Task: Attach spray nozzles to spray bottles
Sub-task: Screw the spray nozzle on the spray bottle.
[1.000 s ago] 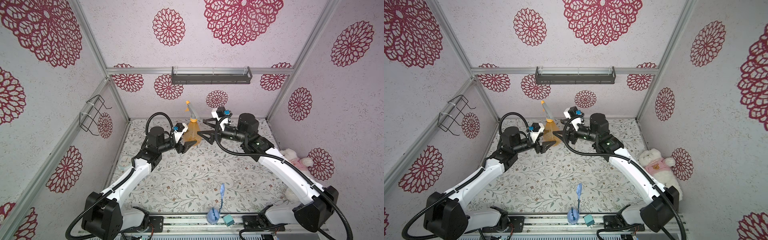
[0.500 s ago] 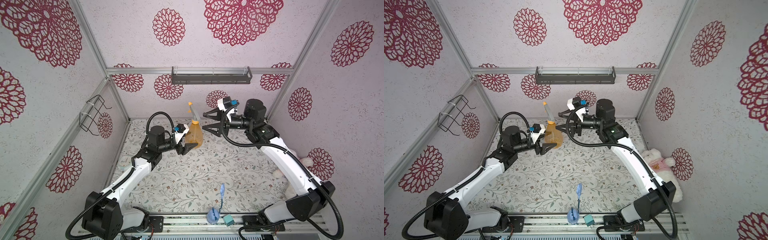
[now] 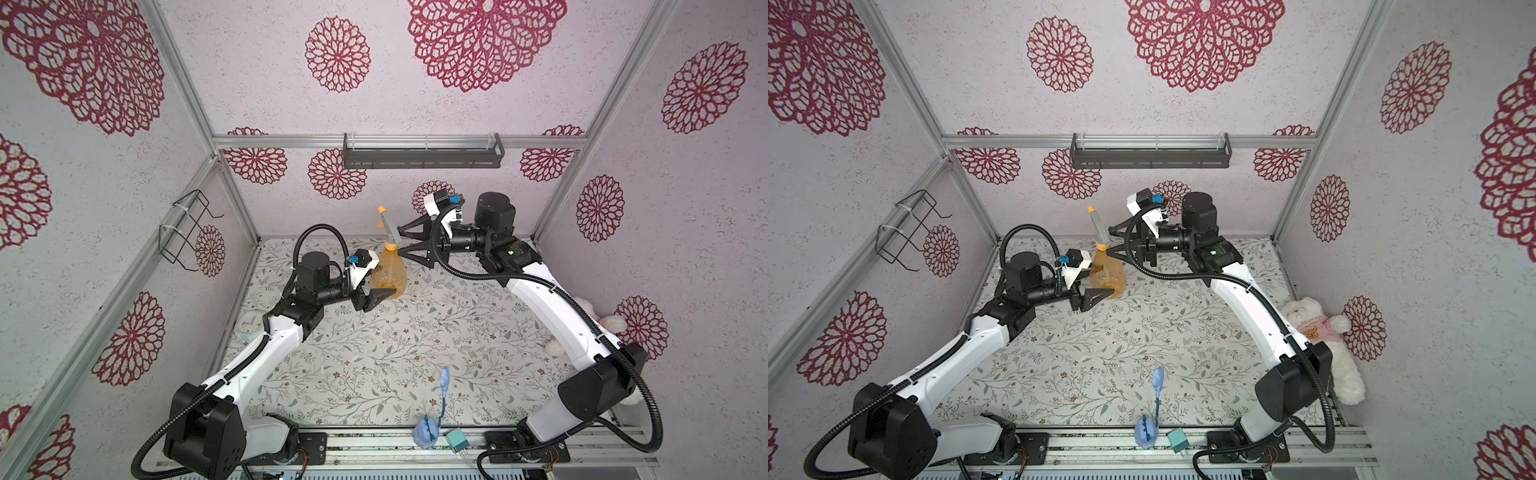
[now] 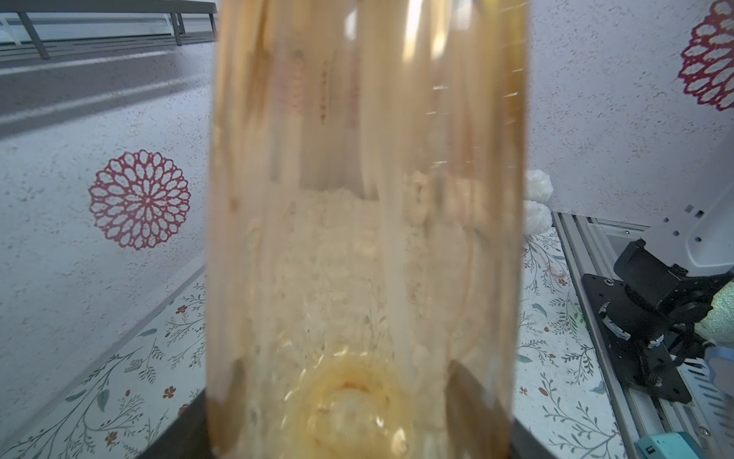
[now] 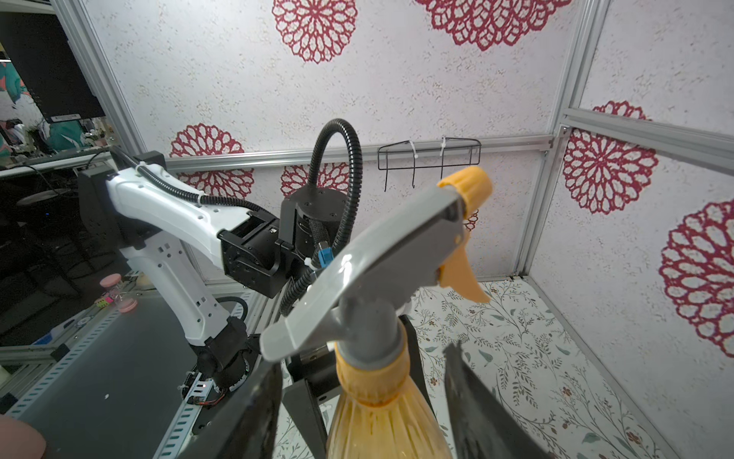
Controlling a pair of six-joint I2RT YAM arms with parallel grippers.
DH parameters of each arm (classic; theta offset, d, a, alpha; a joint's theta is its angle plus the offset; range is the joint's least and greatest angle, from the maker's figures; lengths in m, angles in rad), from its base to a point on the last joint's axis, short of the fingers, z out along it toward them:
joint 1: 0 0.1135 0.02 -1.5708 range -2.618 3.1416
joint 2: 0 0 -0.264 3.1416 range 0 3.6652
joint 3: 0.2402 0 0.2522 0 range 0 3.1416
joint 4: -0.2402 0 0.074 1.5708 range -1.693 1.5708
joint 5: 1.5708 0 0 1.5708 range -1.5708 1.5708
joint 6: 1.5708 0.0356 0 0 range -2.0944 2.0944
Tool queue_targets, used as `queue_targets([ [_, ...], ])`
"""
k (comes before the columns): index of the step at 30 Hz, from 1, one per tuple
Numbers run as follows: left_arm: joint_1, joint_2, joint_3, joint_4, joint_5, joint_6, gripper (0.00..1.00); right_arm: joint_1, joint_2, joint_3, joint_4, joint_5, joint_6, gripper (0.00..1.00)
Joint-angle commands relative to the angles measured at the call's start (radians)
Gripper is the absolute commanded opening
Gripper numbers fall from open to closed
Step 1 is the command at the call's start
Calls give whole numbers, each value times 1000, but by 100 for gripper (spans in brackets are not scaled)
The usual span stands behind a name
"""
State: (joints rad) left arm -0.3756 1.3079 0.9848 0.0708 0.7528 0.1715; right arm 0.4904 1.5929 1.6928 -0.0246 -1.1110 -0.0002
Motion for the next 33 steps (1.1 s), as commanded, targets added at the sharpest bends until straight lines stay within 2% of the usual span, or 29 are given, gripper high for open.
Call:
queue_targets([
  [1, -5, 11, 38, 1, 20, 13, 0, 10, 3, 47, 46, -50, 23, 61],
  [16, -5, 17, 46, -7, 32, 13, 0, 33, 34, 59, 57, -59, 33, 43],
  [26, -5, 16, 46, -15, 33, 15, 0, 38, 42, 55, 47, -64, 37, 25],
  [29, -5, 15, 46, -14, 27, 15, 0, 43, 40, 49, 24, -60, 22, 17],
  [33, -5, 15, 51, -16, -3, 8, 0, 58, 25, 39, -59, -21, -46, 15],
])
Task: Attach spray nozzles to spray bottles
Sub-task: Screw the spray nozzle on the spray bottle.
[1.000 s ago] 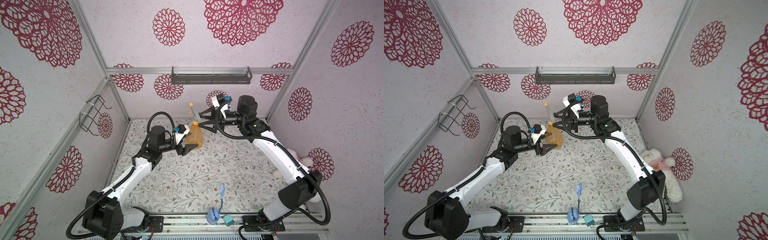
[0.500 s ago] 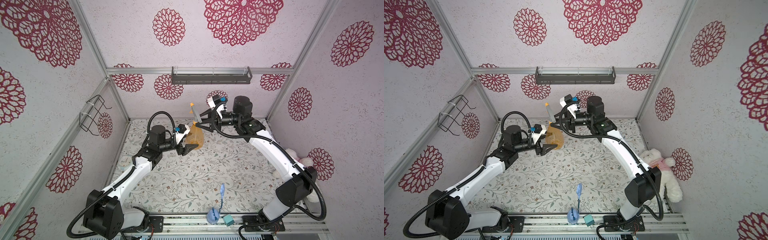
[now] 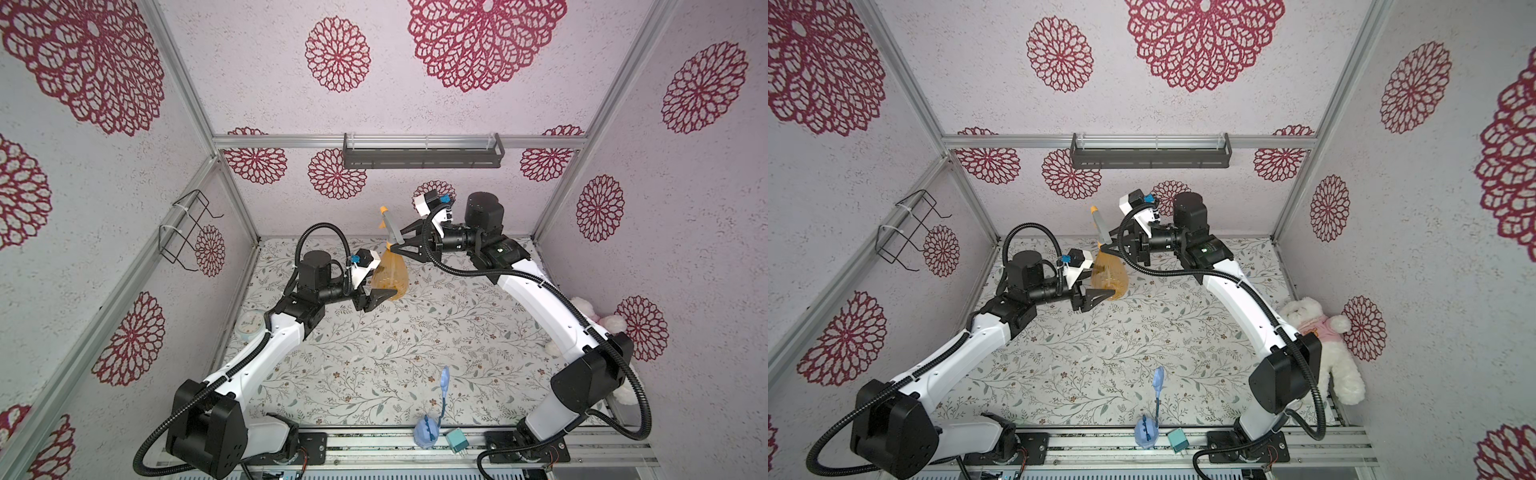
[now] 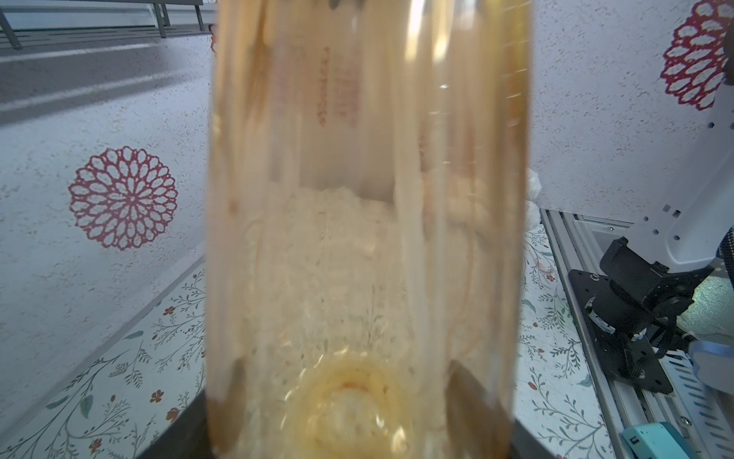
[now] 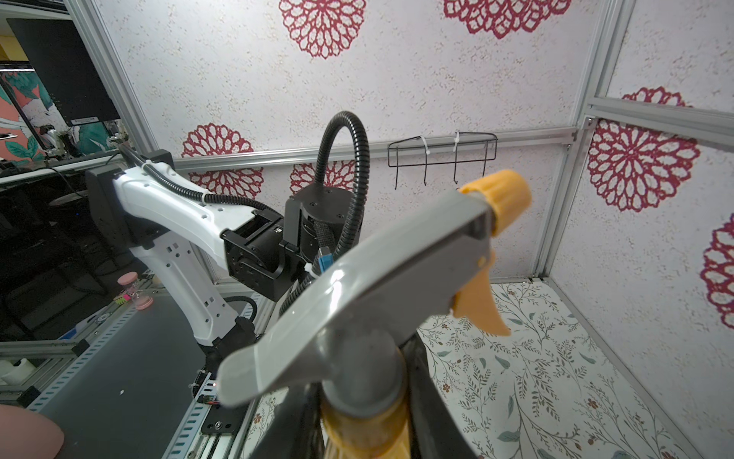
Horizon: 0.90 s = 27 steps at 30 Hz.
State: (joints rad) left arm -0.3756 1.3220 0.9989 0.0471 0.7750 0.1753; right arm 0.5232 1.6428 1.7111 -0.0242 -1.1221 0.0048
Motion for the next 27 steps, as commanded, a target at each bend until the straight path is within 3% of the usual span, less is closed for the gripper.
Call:
queue_targets([
  [1, -6, 2, 39, 7, -36, 0, 0, 29, -29, 19, -83, 7, -73, 15],
  [9, -5, -31, 31, 58, -151, -44, 0, 56, -69, -50, -120, 230, -117, 10],
  [17, -9, -53, 26, 101, -241, -85, 0, 146, -98, -146, -28, 562, -87, 7],
  [27, -21, -51, 25, 134, -300, -106, 0, 223, -88, -146, -28, 868, -12, 0],
])
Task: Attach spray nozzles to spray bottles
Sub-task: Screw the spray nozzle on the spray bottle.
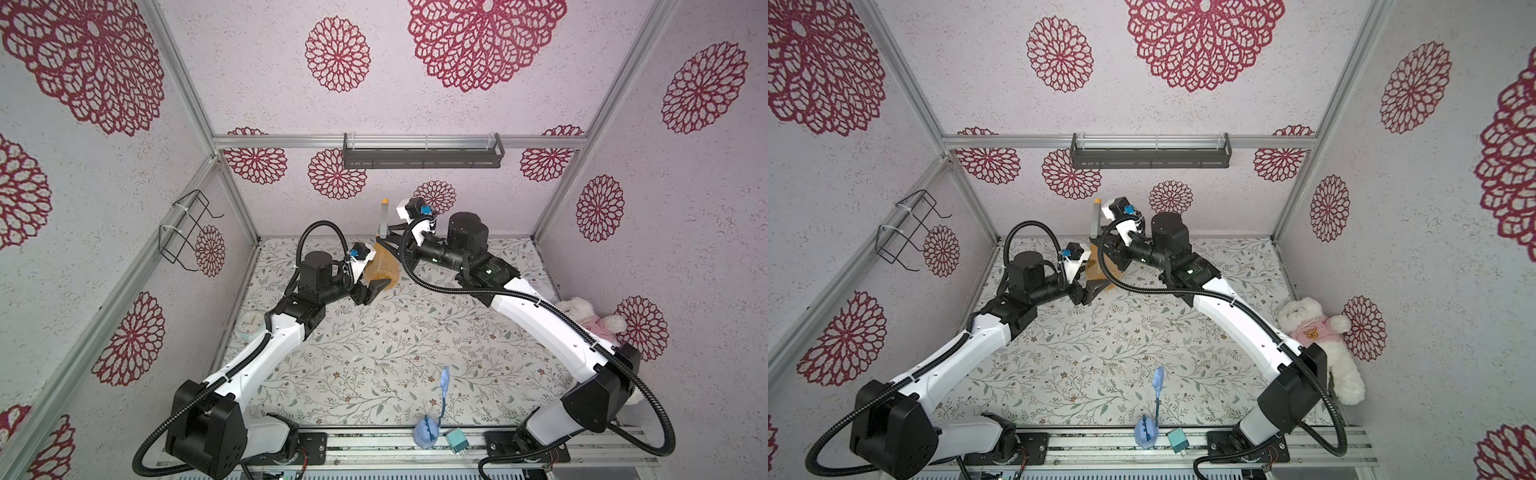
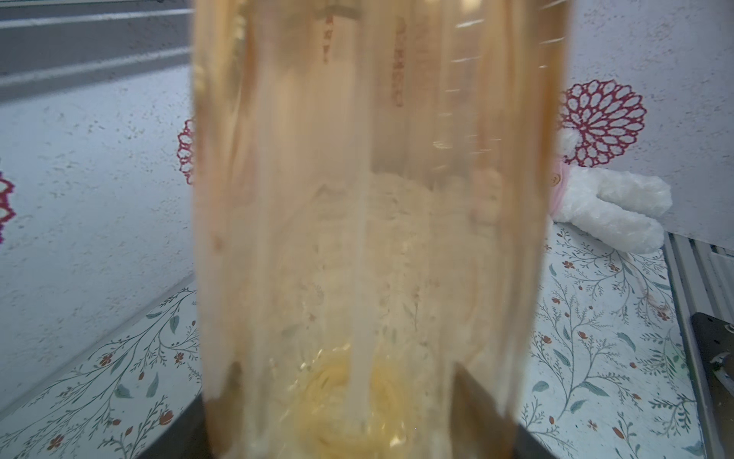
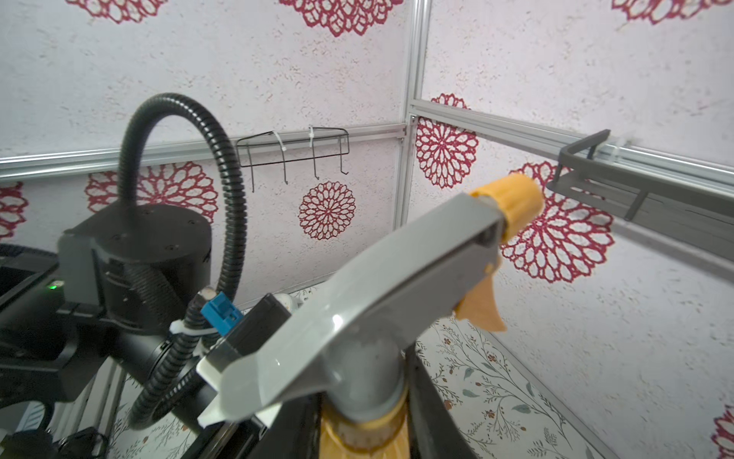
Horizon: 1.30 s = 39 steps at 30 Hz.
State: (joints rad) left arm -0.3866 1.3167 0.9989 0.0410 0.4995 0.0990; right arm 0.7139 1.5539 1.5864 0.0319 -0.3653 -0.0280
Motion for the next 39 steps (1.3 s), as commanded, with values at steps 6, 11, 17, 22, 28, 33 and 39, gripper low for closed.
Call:
queue_targets([
  [6, -12, -47, 27, 138, -62, -35, 0, 64, 27, 6, -158, 264, 141, 0],
  [11, -13, -47, 24, 149, -87, -49, 0, 101, 40, 4, -171, 377, 231, 0],
  [17, -16, -51, 21, 152, -95, -52, 0, 115, 64, 29, -184, 409, 296, 11],
  [22, -17, -46, 23, 136, -89, -48, 0, 119, 33, 15, -161, 419, 292, 33],
  [28, -15, -29, 28, 127, -78, -44, 0, 118, -36, -5, -134, 393, 247, 55],
  [33, -13, -16, 35, 120, -63, -44, 0, 112, -82, -11, -153, 345, 206, 66],
  [39, 22, -14, 49, 84, 66, -35, 0, -10, -218, -90, -190, 86, 99, 72],
])
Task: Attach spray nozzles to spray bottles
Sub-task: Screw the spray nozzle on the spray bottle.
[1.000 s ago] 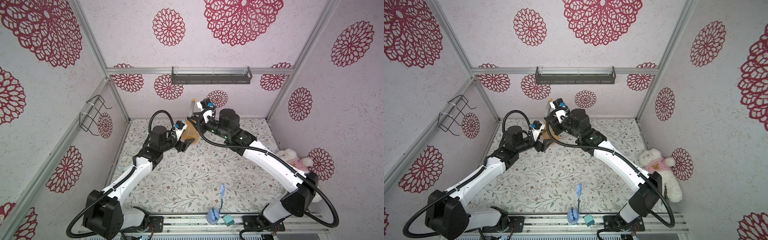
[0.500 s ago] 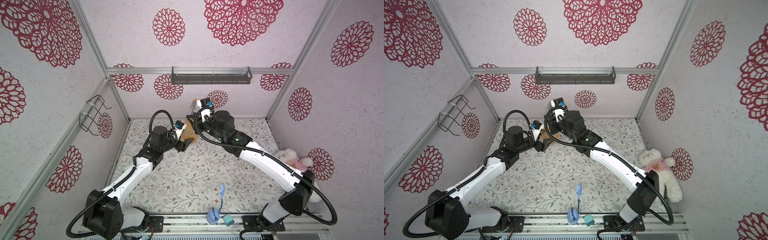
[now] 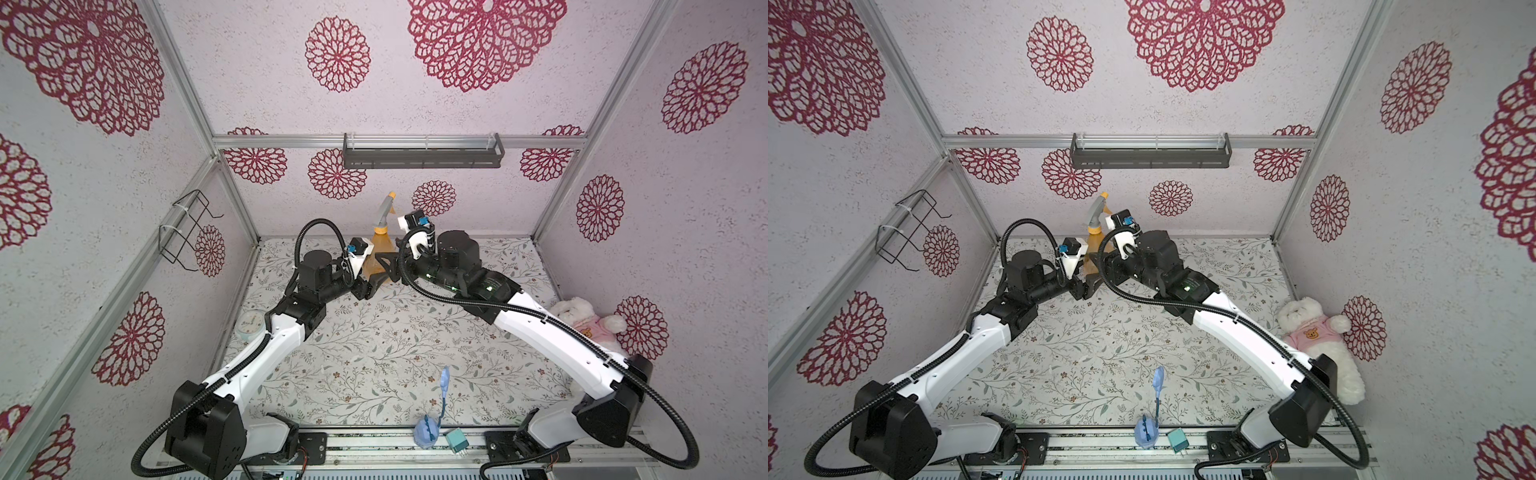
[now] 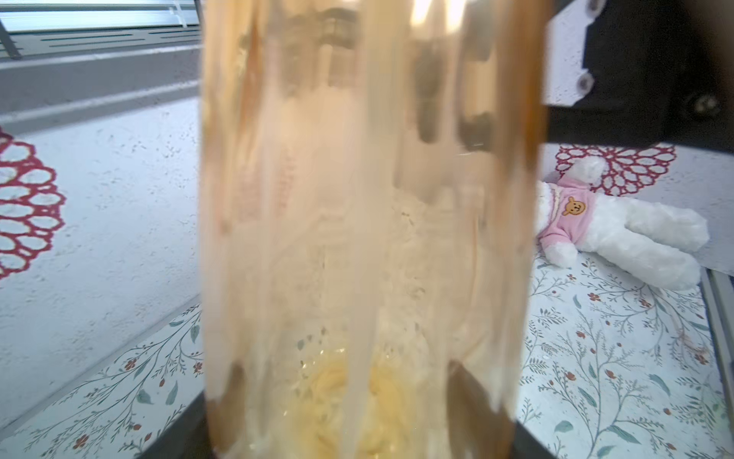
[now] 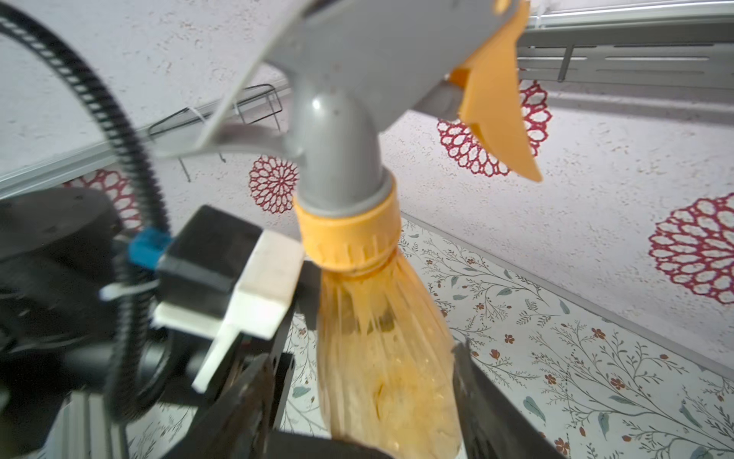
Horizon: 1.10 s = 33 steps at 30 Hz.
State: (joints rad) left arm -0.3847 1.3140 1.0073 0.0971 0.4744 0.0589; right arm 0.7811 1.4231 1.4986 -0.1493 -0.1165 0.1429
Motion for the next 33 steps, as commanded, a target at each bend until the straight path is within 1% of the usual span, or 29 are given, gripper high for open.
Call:
queue_targets([
  [1, 30, -12, 45, 19, 129, 8, 0, -131, -109, -21, 2, -280, -79, 72],
  [4, 60, -12, 59, -2, 253, 24, 0, -226, -144, -45, 40, -605, -139, 71],
  [6, 77, -12, 62, -3, 330, 24, 0, -249, -141, -31, 45, -735, -181, 71],
  [9, 83, -6, 81, -41, 405, 43, 0, -271, -101, 6, 116, -885, -139, 67],
  [12, 84, -1, 100, -87, 447, 64, 0, -272, -39, 47, 221, -967, -50, 63],
  [14, 84, -2, 99, -90, 459, 67, 0, -272, -2, 63, 305, -984, 19, 61],
  [16, 83, -5, 100, -97, 459, 72, 0, -267, 27, 84, 334, -973, 37, 61],
  [25, 79, 4, 106, -128, 452, 91, 0, -234, 110, 189, 284, -918, -11, 63],
  [33, 78, 17, 111, -138, 450, 95, 0, -213, 146, 220, 277, -891, -16, 64],
])
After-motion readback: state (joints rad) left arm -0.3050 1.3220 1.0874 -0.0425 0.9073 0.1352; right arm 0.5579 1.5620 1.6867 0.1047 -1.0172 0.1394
